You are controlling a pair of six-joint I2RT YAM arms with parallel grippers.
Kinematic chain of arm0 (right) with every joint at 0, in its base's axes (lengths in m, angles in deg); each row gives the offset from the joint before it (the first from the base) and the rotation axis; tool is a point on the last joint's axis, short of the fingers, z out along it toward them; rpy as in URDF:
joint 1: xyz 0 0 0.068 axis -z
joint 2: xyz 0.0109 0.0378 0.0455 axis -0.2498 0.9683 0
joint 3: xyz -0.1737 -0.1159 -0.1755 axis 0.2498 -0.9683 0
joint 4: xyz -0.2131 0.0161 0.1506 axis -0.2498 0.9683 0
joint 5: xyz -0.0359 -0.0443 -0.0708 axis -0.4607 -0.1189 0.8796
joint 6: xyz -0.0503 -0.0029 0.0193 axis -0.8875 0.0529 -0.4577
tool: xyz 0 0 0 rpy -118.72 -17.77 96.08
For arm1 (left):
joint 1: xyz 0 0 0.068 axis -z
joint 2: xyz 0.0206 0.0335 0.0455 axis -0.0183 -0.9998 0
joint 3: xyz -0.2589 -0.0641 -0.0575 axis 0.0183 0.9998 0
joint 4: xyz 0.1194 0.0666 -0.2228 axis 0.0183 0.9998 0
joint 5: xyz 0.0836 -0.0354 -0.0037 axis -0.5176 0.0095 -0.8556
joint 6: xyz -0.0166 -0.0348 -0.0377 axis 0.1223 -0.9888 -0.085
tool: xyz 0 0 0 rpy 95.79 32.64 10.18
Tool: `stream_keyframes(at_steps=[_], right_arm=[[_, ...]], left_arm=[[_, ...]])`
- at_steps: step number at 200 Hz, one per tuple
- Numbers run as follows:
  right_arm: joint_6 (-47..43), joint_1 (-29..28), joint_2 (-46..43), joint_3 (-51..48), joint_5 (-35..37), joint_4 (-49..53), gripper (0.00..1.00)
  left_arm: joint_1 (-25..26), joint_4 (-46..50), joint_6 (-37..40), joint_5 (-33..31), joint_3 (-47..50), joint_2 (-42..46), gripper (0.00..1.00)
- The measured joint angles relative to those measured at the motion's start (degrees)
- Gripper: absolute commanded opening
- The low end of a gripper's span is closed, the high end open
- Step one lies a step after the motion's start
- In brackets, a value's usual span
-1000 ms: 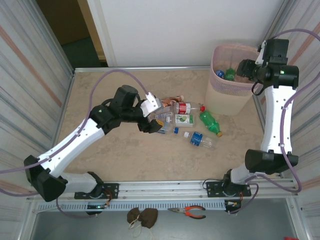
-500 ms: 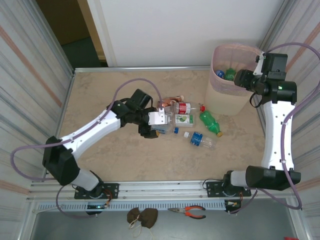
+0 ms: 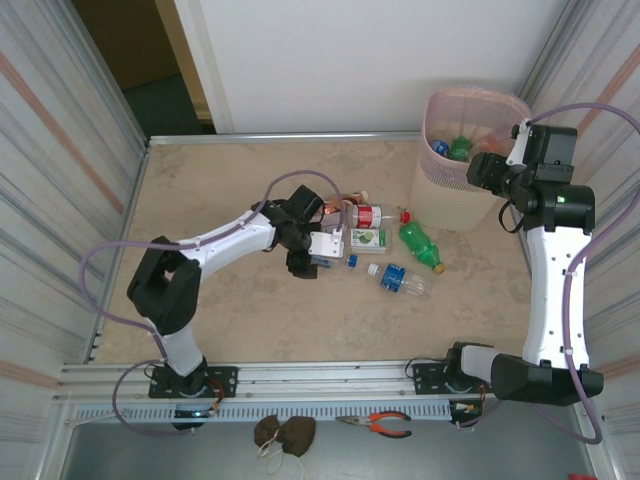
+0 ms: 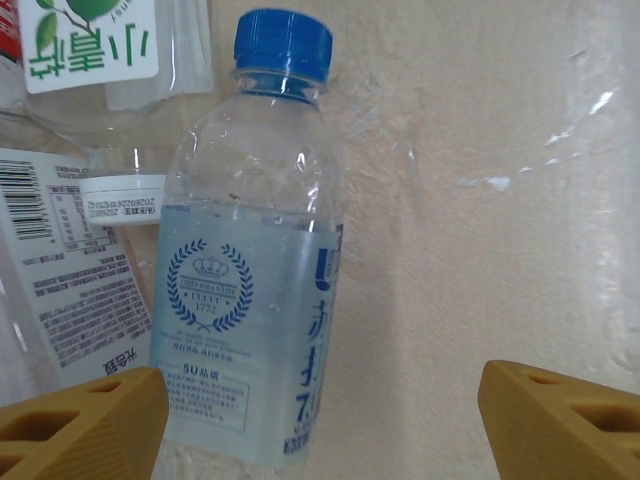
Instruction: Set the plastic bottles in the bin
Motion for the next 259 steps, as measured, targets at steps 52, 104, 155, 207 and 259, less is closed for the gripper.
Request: stream_keyframes(at_steps=[52, 104, 155, 207, 259], right_arm=[[-0.1, 0.0, 0.0, 0.0, -0.2, -0.2, 0.67], [-0.2, 0.0, 0.0, 0.0, -0.2, -0.2, 0.67], [-0.3, 0.0, 0.0, 0.0, -0.9, -0.2, 0.67], [-0.3, 0.0, 0.0, 0.0, -1.8, -0.2, 0.66], [-0.3, 0.0, -0.2, 0.0, -1.9, -0.2, 0.65]], left_arm=[[-0.3, -0.5, 0.0, -1.6, -5.0, -6.6, 0.81], [-0.6, 0.6, 0.5, -2.5, -8.5, -10.3, 0.76], [-1.0, 2.1, 0.5, -2.5, -8.3, -10.3, 0.73], [-2.0, 2.2, -0.2, -2.6, -4.7, -10.2, 0.71], [-2.0, 2.1, -2.4, -2.6, -1.7, -9.4, 0.64]])
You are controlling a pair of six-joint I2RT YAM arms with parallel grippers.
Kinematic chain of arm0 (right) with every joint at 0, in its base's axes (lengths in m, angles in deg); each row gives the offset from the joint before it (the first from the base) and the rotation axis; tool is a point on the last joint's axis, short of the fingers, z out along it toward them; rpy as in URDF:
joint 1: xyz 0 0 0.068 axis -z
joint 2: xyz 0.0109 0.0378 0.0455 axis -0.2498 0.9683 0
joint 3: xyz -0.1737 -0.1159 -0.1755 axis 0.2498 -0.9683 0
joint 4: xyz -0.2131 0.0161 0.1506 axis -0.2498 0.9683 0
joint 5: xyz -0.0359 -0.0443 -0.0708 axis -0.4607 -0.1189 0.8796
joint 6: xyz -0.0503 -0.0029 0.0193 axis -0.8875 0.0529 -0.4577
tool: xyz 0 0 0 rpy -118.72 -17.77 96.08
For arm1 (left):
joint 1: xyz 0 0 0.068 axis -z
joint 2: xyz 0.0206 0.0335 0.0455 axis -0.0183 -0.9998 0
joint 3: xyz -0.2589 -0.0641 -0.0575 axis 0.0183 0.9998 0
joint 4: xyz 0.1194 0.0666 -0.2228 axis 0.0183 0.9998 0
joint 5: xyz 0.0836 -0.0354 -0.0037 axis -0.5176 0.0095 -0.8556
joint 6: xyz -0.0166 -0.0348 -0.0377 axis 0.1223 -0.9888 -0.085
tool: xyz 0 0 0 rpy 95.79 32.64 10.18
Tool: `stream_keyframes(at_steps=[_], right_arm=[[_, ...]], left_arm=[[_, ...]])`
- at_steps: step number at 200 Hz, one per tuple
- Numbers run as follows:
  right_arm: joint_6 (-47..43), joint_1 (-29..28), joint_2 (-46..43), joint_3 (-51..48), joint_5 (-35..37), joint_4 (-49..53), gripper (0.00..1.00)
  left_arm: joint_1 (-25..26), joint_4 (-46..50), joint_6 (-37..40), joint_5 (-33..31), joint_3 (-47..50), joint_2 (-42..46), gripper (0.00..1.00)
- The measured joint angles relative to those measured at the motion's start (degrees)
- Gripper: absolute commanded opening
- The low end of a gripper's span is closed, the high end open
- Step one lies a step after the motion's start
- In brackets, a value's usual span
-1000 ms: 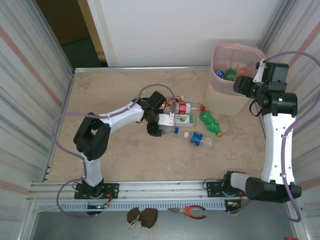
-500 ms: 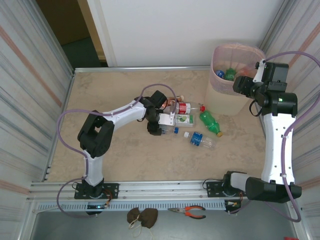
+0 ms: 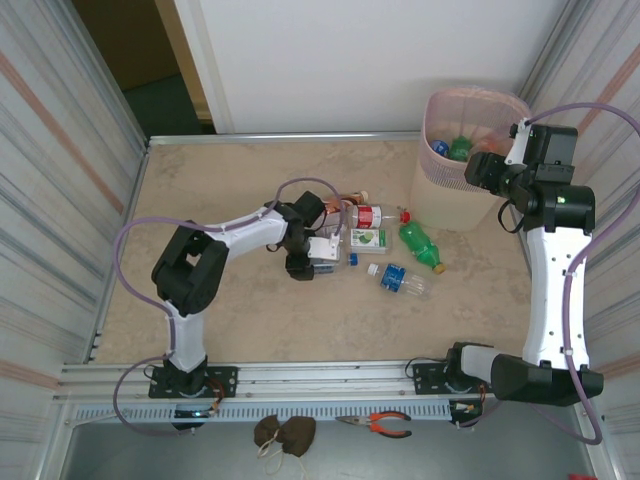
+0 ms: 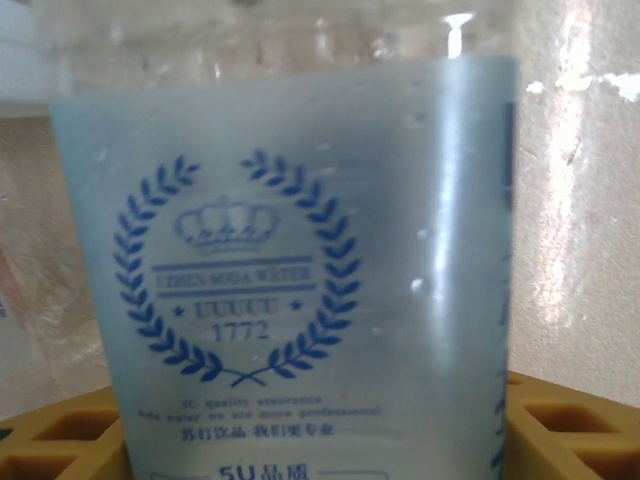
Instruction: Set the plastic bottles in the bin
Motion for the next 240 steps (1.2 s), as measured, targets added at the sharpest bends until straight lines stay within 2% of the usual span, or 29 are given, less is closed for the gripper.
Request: stream_keyframes(at_steps=[63, 116, 198, 240], right_arm=[[0.0, 0.0, -1.4, 0.0, -0.2, 0.0, 0.64], [0.7, 0.0, -4.2, -2.9, -5.4, -3.3, 0.64], [6.8, -0.7, -10.4, -14.4, -17.8, -18.6, 0.62], [8.1, -3.9, -14.6, -21.1, -23.9, -29.0, 0.66]], left_arm=[[0.0, -0.3, -1.9, 0.0, 1.0, 0.9, 0.58], [0.0, -2.4, -4.3, 1.6, 4.9, 7.1, 0.56], [-0.2, -13.6, -13.8, 10.1, 11.2, 21.7, 0.54], [-1.4, -21.9, -22.4, 17.0, 14.1, 29.8, 0.51]])
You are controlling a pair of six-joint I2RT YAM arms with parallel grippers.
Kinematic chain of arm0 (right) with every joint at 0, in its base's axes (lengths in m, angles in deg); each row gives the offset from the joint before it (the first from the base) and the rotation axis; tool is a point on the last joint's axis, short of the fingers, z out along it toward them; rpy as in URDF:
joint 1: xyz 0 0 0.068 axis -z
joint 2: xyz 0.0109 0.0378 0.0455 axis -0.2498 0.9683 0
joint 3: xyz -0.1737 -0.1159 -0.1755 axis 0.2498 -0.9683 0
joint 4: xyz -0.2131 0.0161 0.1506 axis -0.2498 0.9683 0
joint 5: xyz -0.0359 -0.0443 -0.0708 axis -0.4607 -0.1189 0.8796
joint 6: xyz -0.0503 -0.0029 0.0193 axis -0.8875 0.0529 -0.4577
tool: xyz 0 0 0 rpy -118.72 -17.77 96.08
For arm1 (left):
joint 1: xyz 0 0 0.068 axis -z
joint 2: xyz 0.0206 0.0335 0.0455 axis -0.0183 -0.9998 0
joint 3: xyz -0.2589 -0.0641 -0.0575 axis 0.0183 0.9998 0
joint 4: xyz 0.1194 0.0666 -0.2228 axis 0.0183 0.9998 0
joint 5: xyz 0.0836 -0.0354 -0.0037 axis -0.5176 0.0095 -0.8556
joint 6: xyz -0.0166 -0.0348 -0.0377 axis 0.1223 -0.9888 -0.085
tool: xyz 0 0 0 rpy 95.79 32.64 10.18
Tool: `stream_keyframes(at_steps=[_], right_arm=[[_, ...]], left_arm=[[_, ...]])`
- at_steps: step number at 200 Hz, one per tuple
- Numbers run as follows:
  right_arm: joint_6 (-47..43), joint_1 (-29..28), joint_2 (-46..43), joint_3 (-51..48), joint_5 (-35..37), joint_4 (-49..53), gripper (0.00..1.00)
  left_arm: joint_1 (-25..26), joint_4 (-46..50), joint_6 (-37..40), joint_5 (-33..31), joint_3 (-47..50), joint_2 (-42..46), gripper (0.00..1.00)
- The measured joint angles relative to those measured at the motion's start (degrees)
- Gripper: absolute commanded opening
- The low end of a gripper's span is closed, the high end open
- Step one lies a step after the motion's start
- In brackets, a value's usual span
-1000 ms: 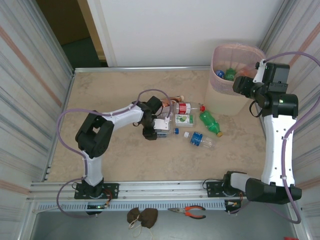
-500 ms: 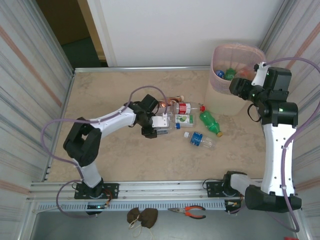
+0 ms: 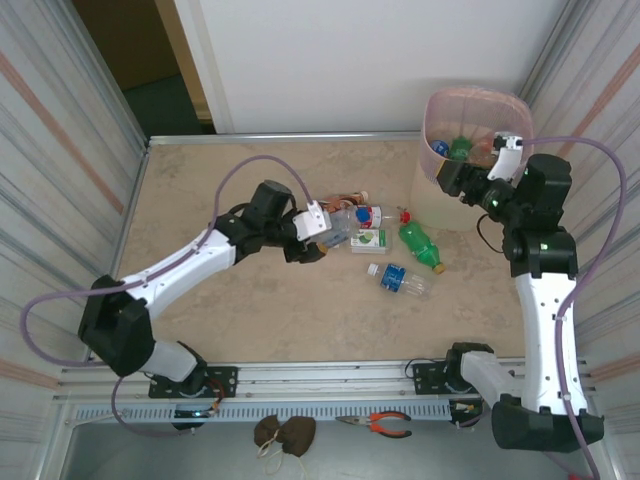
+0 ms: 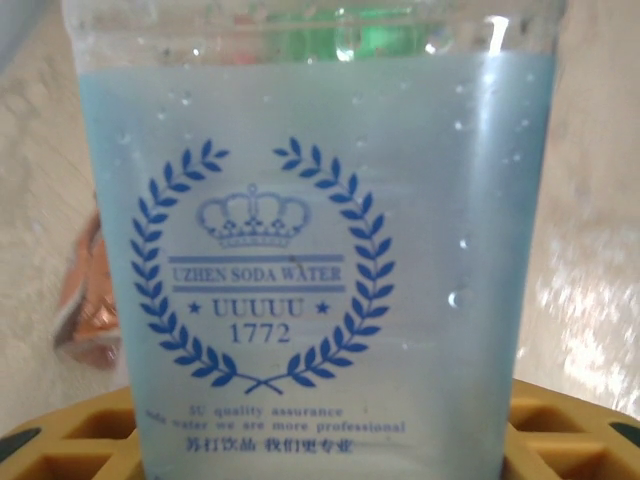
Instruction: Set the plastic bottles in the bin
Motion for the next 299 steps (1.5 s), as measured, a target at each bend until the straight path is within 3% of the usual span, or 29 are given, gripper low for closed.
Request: stream_keyframes(at_steps=[32, 82, 157, 244, 299], right_arm=[[-1.9, -3.6, -1.1, -0.6, -3.8, -4.8, 0.73], [-8.4, -10.8, -2.8, -1.2, -8.0, -9.7, 0.75], [-18.4, -23.5, -4.3, -1.4, -13.9, -16.0, 0.81], [-25.6, -41.2, 2.0, 4.0, -14.4, -19.3, 0.8], [-24.2, -46.0, 7.0, 6.6, -11.3, -19.4, 0.73]], left_arm=[[-0.3, -7.1, -6.4, 5.9, 0.3, 4.8, 0.51], [-0.3, -16.9, -14.7, 15.3, 0.5, 10.6, 0.5], [-0.3, -32.3, -25.5, 24.3, 1.4, 17.0, 0.44], [2.9, -37.7, -29.4, 27.9, 1.4, 17.1, 0.44], [3.9, -38.6, -29.3, 27.7, 1.1, 17.1, 0.43]])
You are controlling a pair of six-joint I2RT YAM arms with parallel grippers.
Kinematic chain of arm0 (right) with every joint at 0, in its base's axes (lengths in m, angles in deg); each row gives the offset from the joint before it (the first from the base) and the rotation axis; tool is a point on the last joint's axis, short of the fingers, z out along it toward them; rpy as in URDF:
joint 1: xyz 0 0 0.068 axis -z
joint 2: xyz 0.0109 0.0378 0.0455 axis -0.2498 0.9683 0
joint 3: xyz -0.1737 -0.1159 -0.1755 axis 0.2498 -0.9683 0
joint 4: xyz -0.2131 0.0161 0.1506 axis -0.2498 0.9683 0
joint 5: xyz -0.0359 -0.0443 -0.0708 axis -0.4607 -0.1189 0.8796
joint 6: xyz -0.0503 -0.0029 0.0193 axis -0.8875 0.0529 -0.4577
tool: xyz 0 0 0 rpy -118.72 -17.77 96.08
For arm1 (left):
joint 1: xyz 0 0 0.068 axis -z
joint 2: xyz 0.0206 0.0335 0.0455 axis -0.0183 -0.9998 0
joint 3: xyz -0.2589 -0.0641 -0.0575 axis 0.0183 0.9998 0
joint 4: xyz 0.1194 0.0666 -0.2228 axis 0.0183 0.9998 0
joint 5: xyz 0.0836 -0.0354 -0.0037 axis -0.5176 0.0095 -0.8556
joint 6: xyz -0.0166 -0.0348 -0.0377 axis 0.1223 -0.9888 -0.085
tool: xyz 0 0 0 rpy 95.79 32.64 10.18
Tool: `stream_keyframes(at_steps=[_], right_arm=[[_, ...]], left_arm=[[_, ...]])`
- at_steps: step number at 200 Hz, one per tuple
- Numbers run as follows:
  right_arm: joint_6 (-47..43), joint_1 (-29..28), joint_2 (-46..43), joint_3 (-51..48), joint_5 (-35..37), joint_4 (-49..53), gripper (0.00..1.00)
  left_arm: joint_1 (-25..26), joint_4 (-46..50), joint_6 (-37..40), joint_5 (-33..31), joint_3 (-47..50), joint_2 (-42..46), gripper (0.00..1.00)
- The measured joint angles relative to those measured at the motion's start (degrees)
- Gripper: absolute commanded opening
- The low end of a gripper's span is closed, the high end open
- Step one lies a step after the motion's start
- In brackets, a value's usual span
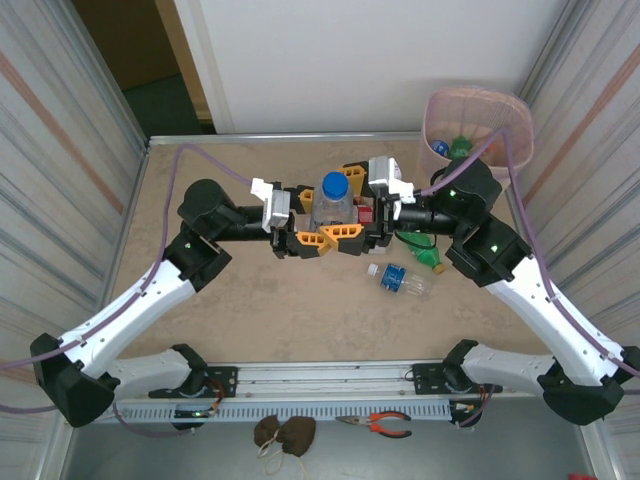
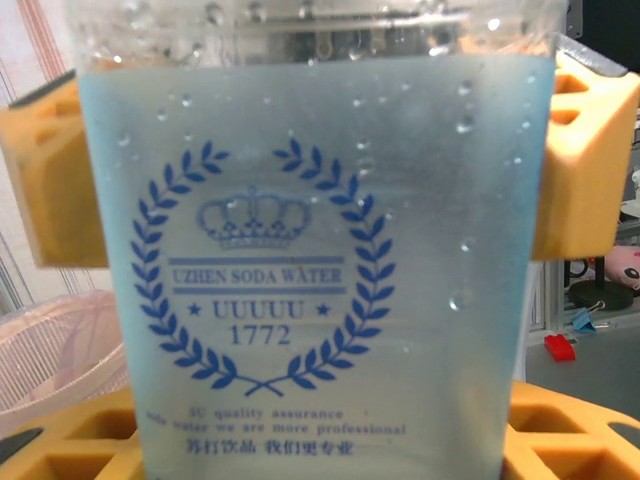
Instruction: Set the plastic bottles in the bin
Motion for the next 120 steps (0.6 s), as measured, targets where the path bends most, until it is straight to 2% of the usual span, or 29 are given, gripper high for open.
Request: stream_keyframes(at_steps=[120], right_arm=[[3.1, -1.5, -0.7, -1.5, 2.6, -1.7, 0.6]], left_arm=[[0.0, -2.6, 0.0, -1.9, 0.0, 0.9, 0.46]])
